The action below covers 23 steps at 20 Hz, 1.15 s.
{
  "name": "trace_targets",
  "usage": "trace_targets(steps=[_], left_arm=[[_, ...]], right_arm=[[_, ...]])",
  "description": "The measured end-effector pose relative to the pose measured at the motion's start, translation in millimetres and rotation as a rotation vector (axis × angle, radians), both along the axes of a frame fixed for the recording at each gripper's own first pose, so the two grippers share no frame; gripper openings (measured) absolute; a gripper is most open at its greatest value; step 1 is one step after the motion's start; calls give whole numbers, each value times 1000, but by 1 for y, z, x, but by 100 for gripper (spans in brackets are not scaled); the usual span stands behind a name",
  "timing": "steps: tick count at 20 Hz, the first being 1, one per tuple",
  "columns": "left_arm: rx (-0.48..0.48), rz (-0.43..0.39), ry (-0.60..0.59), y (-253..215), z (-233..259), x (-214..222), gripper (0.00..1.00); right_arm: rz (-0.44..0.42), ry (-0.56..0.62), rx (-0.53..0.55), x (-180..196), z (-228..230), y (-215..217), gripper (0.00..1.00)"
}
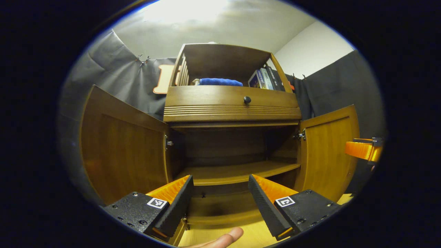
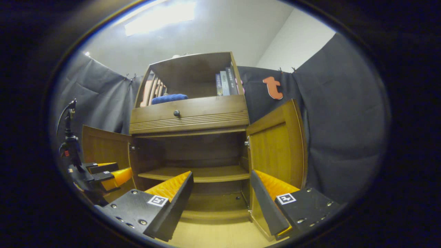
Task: Open the right door of the double-door shoe cabinet with the right hand, and open the left door with the left hand.
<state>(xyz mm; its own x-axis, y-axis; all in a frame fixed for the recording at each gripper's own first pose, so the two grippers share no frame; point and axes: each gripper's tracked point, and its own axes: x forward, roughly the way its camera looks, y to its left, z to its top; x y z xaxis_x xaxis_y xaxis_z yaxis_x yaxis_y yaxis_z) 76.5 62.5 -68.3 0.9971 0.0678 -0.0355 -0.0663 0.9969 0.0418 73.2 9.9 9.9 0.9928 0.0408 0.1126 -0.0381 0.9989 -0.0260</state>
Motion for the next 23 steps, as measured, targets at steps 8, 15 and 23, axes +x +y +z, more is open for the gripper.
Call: trace_targets(steps=[8,15,23], left_arm=[[-84,29,5,-22,-35,37,98],[-16,53,13,-7,-40,41,99],[-22,56,-20,-2,-28,32,94]], right_arm=[[9,62,-42,37,-50,10,98],[41,100,-45,67,-73,39,99],[56,114,-72,68,-86,57,99]])
